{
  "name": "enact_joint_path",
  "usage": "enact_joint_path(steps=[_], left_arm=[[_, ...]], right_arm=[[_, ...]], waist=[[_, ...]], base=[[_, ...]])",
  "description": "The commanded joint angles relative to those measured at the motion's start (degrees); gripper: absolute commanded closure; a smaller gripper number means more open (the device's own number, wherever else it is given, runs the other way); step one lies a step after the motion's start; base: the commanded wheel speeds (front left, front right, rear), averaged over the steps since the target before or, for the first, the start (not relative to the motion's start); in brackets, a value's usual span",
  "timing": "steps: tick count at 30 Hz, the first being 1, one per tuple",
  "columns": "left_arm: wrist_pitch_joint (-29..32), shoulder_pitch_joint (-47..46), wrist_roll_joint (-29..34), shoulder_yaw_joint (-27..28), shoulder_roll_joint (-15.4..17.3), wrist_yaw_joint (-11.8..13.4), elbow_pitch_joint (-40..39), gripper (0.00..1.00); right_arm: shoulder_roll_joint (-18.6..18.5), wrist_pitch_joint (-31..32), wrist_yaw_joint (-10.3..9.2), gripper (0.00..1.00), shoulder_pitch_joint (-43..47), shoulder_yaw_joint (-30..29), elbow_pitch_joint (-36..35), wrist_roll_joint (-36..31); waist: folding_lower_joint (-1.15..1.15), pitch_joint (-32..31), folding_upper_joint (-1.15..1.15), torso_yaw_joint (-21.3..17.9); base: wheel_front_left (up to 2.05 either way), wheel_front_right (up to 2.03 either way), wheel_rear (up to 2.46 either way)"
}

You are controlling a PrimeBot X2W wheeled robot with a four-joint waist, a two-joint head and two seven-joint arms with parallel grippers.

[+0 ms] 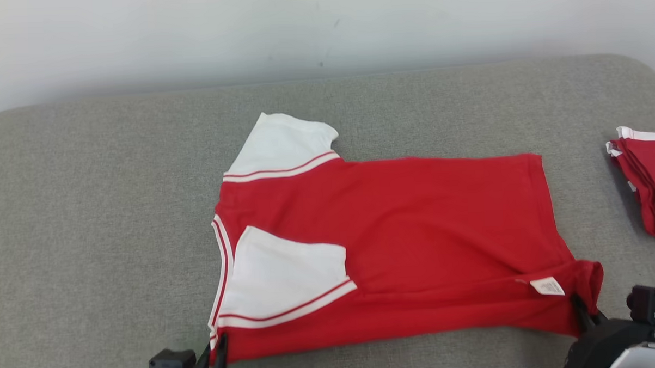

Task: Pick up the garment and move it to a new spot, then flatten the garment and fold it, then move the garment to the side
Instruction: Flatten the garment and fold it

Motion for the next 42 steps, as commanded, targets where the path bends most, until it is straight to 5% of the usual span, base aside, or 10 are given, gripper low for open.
enact_joint_path(steps=[1, 12, 13, 14, 15, 16, 25, 36, 42], left_arm=[[0.1, 1.7, -0.3, 0.3, 1.0, 0.8, -1.0, 1.0], [0.2, 7.8, -1.5, 0.6, 2.1, 3.2, -4.4, 1.0], [0.1, 7.9, -1.5, 0.6, 2.1, 3.4, -4.5, 1.0], [0.1, 7.9, -1.5, 0.6, 2.1, 3.4, -4.5, 1.0], [0.0, 7.9, -1.3, 0.4, 2.2, 3.4, -4.5, 0.65], [-0.1, 8.0, -1.2, 0.3, 2.2, 3.4, -4.5, 0.0], [-2.8, 7.2, -0.7, 1.8, 3.2, 4.2, -6.7, 0.0], [0.5, -4.3, -1.3, 3.7, 7.0, -0.4, -8.9, 0.0], [3.6, -13.8, -4.3, 5.2, 5.6, -3.6, -5.1, 0.0]], right_arm=[[-0.1, 0.6, -0.17, 1.0, 1.6, -0.8, -1.1, 0.5], [0.2, 1.5, -0.17, 1.0, 7.2, 1.2, -1.5, 4.5], [0.2, 1.2, -0.17, 0.69, 7.1, 1.5, -1.2, 4.5], [0.2, 1.2, -0.17, 0.69, 7.1, 1.5, -1.2, 4.5], [0.2, 0.9, -0.17, 0.0, 6.9, 1.6, -1.0, 4.3], [0.2, 0.6, -0.17, 0.0, 6.6, 1.5, -0.7, 4.1], [0.3, 0.8, -0.16, 0.0, 4.1, -0.4, -2.8, 2.0], [-2.9, 8.9, -0.16, 0.0, -7.2, 0.2, -7.7, 1.1], [-4.0, 14.4, -0.16, 0.0, -16.6, 1.7, -3.6, 1.2]], waist=[[-0.01, -0.5, -0.01, -0.3], [-0.01, -1.4, -0.01, -0.7], [-0.01, -1.4, -0.01, -0.7], [-0.01, -1.4, -0.01, -0.7], [-0.01, -1.5, -0.01, -0.8], [-0.01, -1.6, -0.01, -0.9], [-0.01, -2.2, -0.01, -1.1], [-0.01, 1.6, -0.01, -1.8], [-0.01, 5.0, -0.01, -2.8]], base=[[0.0, 0.0, 0.0], [0.0, 0.0, 0.0], [0.0, 0.0, 0.0], [0.0, 0.0, 0.0], [0.0, 0.0, 0.0], [0.0, 0.0, 0.0], [0.0, 0.0, 0.0], [0.0, 0.0, 0.0], [0.0, 0.0, 0.0]])
